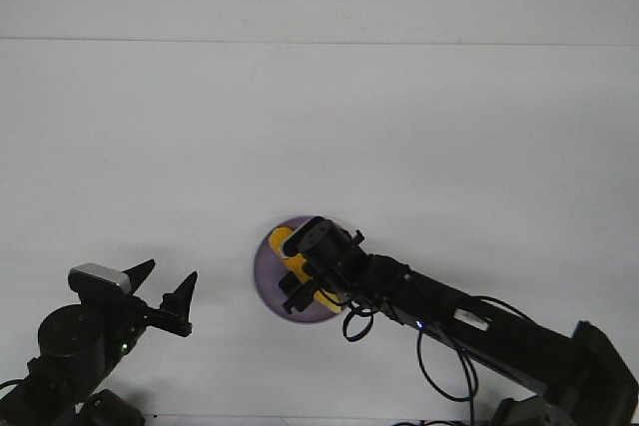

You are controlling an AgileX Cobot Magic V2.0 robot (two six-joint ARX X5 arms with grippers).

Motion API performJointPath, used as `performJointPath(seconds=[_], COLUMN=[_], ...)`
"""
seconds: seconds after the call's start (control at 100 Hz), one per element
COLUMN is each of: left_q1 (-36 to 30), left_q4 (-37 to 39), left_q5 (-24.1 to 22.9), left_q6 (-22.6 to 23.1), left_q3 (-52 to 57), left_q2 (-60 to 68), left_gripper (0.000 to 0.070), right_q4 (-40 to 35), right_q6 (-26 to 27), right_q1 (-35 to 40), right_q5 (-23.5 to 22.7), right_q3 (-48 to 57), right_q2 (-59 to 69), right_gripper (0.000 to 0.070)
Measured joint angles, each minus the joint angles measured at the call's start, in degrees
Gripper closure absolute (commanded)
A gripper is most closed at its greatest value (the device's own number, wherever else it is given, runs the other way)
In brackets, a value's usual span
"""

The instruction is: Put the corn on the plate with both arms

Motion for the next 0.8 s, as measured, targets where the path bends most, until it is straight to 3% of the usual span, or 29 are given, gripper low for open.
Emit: performJointPath(seconds=[0.11,0.36,0.61,0.66,0.71,0.77,0.78,0.8], left_q1=[0.0,0.0,0.0,0.0,0.0,0.0,0.0,0.0], left_q4=[0.0,0.0,0.1,0.2,0.2,0.2,0.2,0.2], left_q5=[0.0,0.0,0.0,0.0,0.0,0.0,0.0,0.0], left_q6=[0.0,0.0,0.0,0.0,0.0,0.0,0.0,0.0], left_q3=[0.0,0.0,0.0,0.0,0.0,0.0,0.0,0.0], left_q2=[0.0,0.0,0.0,0.0,0.0,0.0,0.0,0.0], left_gripper=[0.0197,0.0197,0.0198,0.0214,0.0322,0.0635,0.0697,0.07], right_q4=[-0.8,-4.7,-6.1,-6.5,-7.1,-7.8,-7.9,-8.0], right_q6=[-0.7,-5.3,-6.1,-6.3,-6.3,-6.4,-6.4,-6.5], right_q1=[-1.0,-4.2,-6.6,-6.6,-6.6,-6.6,-6.6,-6.6], right_q5=[2.8,16.7,19.9,19.7,19.6,19.5,19.5,19.4], right_q3=[-0.3,-0.4,-14.6,-17.9,-20.5,-22.5,-22.6,-22.9], right_q2=[-9.3,-35.5,-56.0,-58.8,-61.4,-63.8,-64.1,-64.7], right_gripper=[0.0205,0.0207,0.0209,0.0246,0.0379,0.0671,0.07,0.07])
